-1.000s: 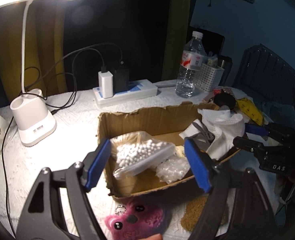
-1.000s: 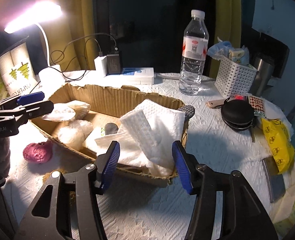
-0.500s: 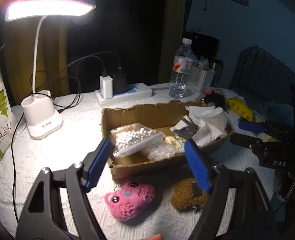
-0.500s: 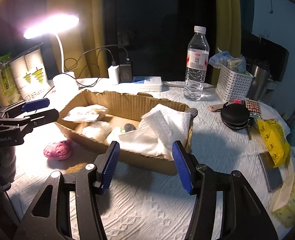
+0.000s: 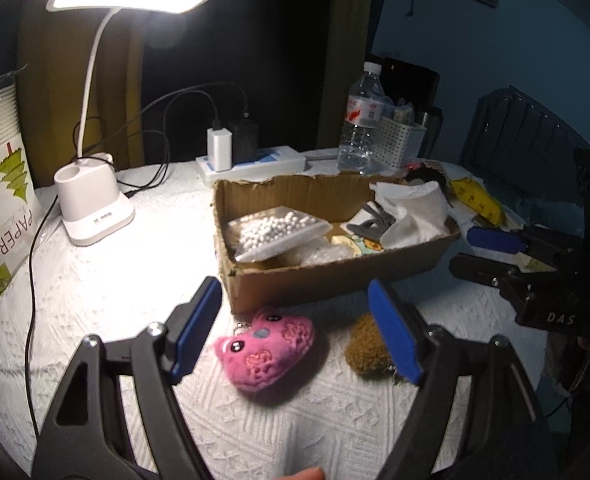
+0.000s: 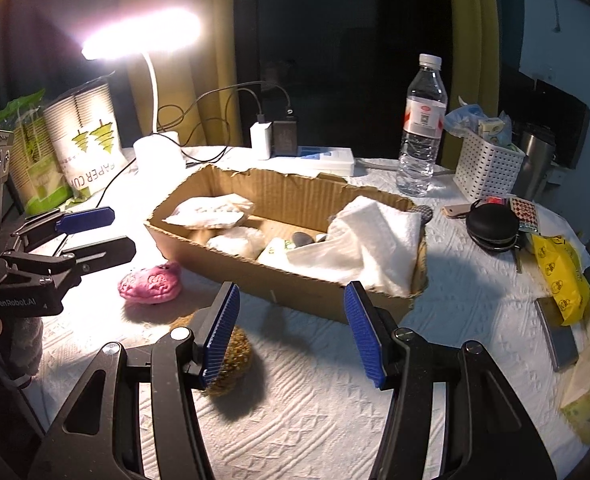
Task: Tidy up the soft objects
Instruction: 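Move both tools toward the pink plush toy and brown fuzzy pouch, then grasp the pink plush toy with the left tool while the right tool grasps the brown pouch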
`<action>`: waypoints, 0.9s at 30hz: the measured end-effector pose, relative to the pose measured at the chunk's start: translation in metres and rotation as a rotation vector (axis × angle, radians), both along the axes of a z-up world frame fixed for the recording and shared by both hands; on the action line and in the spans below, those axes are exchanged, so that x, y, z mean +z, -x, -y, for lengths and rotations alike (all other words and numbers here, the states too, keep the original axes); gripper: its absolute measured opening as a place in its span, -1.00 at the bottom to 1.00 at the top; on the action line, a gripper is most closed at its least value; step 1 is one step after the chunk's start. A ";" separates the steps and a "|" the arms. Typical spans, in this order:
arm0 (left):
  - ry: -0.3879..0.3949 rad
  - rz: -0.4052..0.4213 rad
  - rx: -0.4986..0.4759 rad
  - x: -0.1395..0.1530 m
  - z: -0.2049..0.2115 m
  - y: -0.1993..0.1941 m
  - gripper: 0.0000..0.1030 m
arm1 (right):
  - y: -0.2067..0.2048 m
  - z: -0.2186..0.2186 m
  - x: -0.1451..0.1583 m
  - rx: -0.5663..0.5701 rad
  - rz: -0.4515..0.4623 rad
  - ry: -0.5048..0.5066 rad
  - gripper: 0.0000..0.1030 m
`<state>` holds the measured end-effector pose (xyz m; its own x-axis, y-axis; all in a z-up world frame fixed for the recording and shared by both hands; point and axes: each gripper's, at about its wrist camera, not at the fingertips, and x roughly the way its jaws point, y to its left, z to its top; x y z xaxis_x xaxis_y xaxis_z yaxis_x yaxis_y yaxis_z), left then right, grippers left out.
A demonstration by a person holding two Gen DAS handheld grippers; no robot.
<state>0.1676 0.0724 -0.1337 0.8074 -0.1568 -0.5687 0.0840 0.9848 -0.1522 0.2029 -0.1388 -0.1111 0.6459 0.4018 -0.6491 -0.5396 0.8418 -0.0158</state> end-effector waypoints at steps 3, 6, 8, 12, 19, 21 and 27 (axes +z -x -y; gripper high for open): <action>-0.005 -0.019 0.011 -0.007 -0.004 0.003 0.50 | 0.004 -0.006 -0.005 0.011 -0.009 -0.002 0.12; -0.006 -0.051 0.026 -0.016 -0.009 0.004 0.50 | 0.007 -0.013 -0.012 0.026 -0.025 -0.004 0.12; -0.011 -0.074 0.032 -0.023 -0.009 0.004 0.50 | 0.010 -0.016 -0.017 0.037 -0.036 -0.008 0.12; -0.029 -0.111 0.041 -0.032 -0.007 0.001 0.50 | 0.014 -0.019 -0.025 0.057 -0.055 -0.027 0.12; -0.034 -0.189 0.037 -0.053 -0.002 -0.010 0.50 | 0.011 -0.025 -0.041 0.079 -0.096 -0.017 0.25; -0.030 -0.228 0.035 -0.061 -0.002 -0.016 0.50 | 0.011 -0.028 -0.043 0.091 -0.103 -0.016 0.38; -0.028 -0.270 0.020 -0.067 0.000 -0.023 0.54 | 0.006 -0.036 -0.056 0.099 -0.137 -0.009 0.40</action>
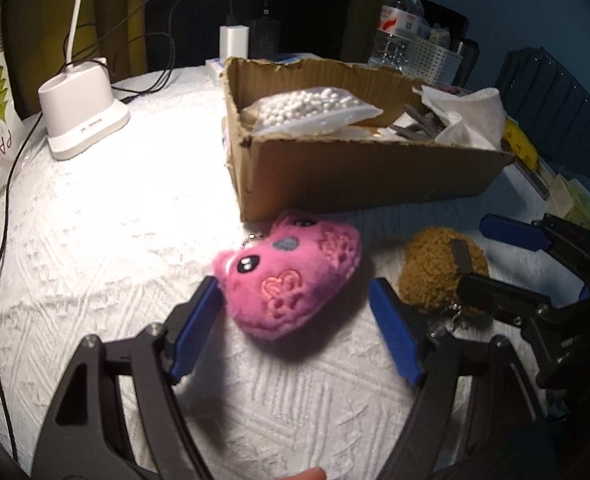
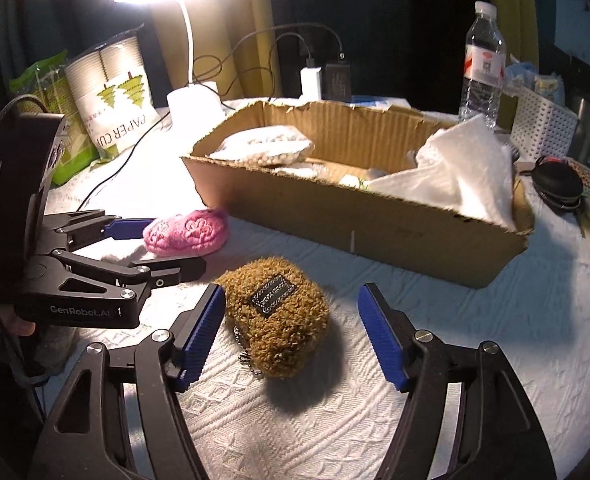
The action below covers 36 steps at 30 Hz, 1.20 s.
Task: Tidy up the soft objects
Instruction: 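Grasp the pink plush toy with the left tool while the right tool grasps the brown pouch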
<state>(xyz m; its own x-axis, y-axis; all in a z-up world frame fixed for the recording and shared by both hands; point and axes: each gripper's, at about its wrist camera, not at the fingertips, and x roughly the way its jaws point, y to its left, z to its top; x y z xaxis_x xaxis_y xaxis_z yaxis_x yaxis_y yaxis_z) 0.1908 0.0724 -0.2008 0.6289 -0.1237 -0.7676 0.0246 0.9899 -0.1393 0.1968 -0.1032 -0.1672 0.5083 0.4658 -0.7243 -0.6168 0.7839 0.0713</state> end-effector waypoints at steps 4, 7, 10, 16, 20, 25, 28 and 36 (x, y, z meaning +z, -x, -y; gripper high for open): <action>-0.018 -0.007 -0.018 -0.001 0.005 -0.002 0.66 | -0.003 -0.005 -0.010 0.000 -0.027 0.009 0.40; -0.010 -0.007 -0.022 -0.001 0.005 -0.003 0.68 | -0.006 -0.010 -0.016 0.007 -0.049 0.028 0.40; -0.010 -0.007 -0.019 -0.002 0.005 -0.003 0.68 | -0.009 -0.012 -0.018 0.007 -0.058 0.033 0.40; -0.015 -0.007 -0.018 -0.002 0.004 -0.003 0.67 | -0.014 -0.010 -0.021 0.003 -0.088 0.027 0.40; -0.012 -0.006 -0.017 -0.002 0.004 -0.003 0.65 | -0.014 -0.011 -0.022 -0.001 -0.089 0.028 0.41; -0.011 -0.006 -0.017 -0.002 0.003 -0.004 0.65 | -0.015 -0.010 -0.022 -0.006 -0.098 0.014 0.40; -0.011 -0.006 -0.018 -0.002 0.004 -0.004 0.65 | -0.016 -0.009 -0.022 -0.005 -0.102 0.009 0.40; -0.021 -0.002 -0.003 -0.002 0.003 -0.003 0.47 | -0.014 -0.008 -0.021 0.008 -0.105 -0.006 0.12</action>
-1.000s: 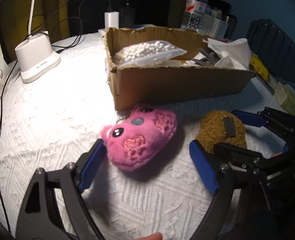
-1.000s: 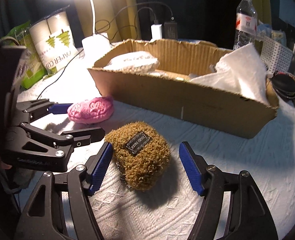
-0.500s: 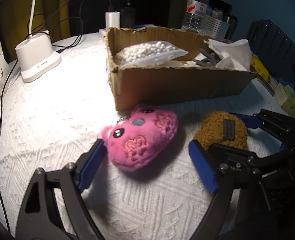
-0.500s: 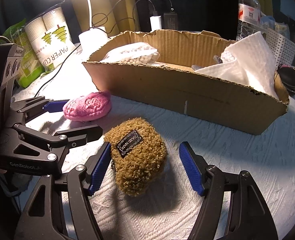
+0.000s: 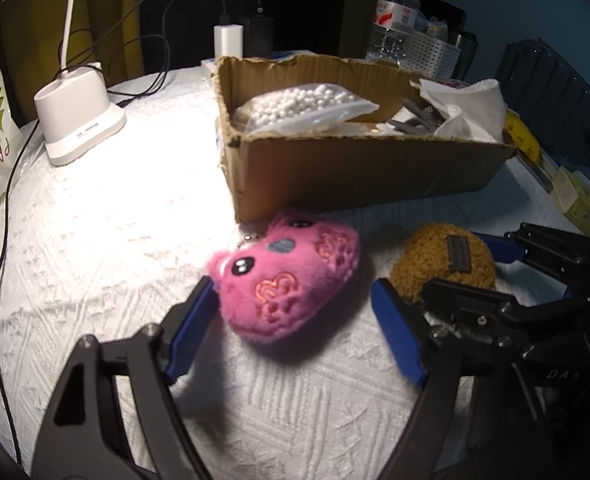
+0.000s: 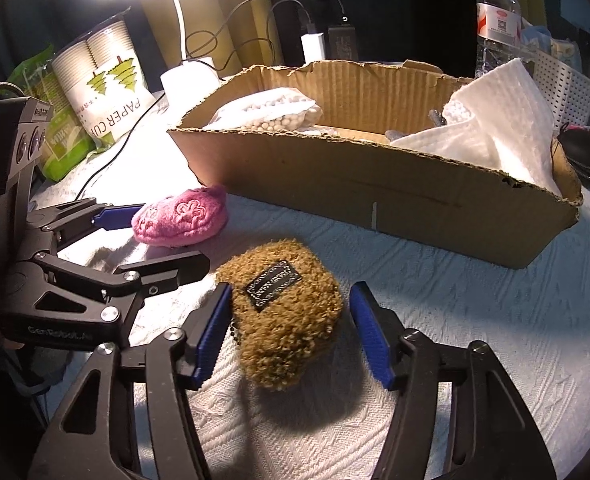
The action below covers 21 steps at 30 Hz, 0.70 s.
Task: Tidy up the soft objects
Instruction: 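Grasp the pink plush toy with the left tool while the right tool grasps the brown pouch, then carry the pink plush and brown pouch over the cardboard box with both tools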
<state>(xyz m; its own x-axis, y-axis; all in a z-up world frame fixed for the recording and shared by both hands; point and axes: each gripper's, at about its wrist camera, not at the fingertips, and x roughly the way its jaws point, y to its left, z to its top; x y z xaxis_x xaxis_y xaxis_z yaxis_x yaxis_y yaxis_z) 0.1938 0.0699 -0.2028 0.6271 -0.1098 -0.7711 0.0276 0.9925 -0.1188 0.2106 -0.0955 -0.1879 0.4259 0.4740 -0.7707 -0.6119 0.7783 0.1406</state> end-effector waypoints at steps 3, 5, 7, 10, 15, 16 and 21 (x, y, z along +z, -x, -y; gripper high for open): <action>-0.002 0.002 0.007 0.000 -0.001 0.001 0.40 | 0.001 0.000 0.001 0.010 -0.004 -0.008 0.01; -0.005 0.003 0.010 0.001 -0.002 0.001 0.34 | 0.002 0.000 0.001 0.015 -0.002 -0.007 -0.03; -0.006 0.006 0.011 0.001 -0.001 0.001 0.14 | 0.004 -0.001 0.002 0.019 0.000 -0.005 -0.05; -0.006 0.005 0.005 0.001 0.000 0.001 0.11 | 0.005 0.000 0.003 0.023 0.006 -0.004 -0.09; 0.002 0.010 -0.006 0.002 0.001 0.001 -0.01 | 0.008 0.002 0.006 0.023 0.016 0.001 -0.13; 0.010 0.012 -0.013 0.002 0.000 0.001 -0.04 | 0.009 0.003 0.007 0.021 0.020 0.001 -0.13; 0.010 0.056 -0.027 0.010 0.003 0.009 -0.06 | 0.010 0.009 0.015 0.011 0.043 0.011 -0.15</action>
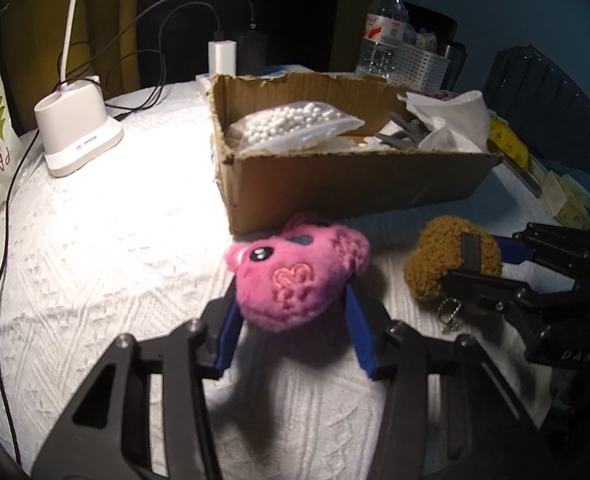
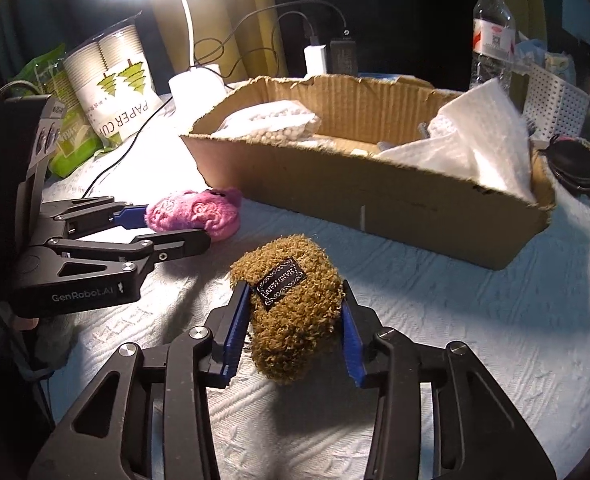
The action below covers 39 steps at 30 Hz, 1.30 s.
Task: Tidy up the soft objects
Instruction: 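Carry the pink plush and brown pouch over the cardboard box with both tools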
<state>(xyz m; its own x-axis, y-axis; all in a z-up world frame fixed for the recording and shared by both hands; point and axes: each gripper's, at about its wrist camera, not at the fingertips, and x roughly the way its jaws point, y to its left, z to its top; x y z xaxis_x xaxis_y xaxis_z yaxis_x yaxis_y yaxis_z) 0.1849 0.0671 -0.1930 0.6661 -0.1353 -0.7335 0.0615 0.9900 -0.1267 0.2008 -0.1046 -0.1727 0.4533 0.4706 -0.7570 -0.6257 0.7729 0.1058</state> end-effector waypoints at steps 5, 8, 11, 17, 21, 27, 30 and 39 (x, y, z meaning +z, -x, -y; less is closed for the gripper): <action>-0.012 0.021 -0.018 0.008 0.005 0.009 -0.06 | 0.003 0.008 0.019 -0.010 0.051 -0.015 -0.15; -0.008 0.047 -0.014 0.018 0.006 0.016 -0.06 | 0.004 0.015 0.026 -0.015 0.070 -0.028 -0.15; -0.003 0.072 -0.005 0.030 0.006 0.022 -0.06 | 0.005 0.020 0.032 -0.012 0.084 -0.041 -0.15; -0.009 0.101 -0.001 0.051 0.014 0.024 -0.06 | 0.007 0.032 0.049 0.002 0.118 -0.083 -0.15; -0.012 0.114 0.008 0.061 0.020 0.019 -0.06 | 0.004 0.039 0.059 0.003 0.138 -0.108 -0.15; -0.001 0.129 -0.003 0.073 0.032 0.005 -0.06 | -0.005 0.052 0.073 0.006 0.166 -0.139 -0.15; 0.023 0.132 -0.015 0.078 0.038 -0.003 -0.06 | -0.011 0.057 0.080 0.010 0.181 -0.150 -0.15; 0.022 0.132 -0.016 0.080 0.050 -0.031 -0.06 | -0.034 0.069 0.092 0.013 0.204 -0.183 -0.15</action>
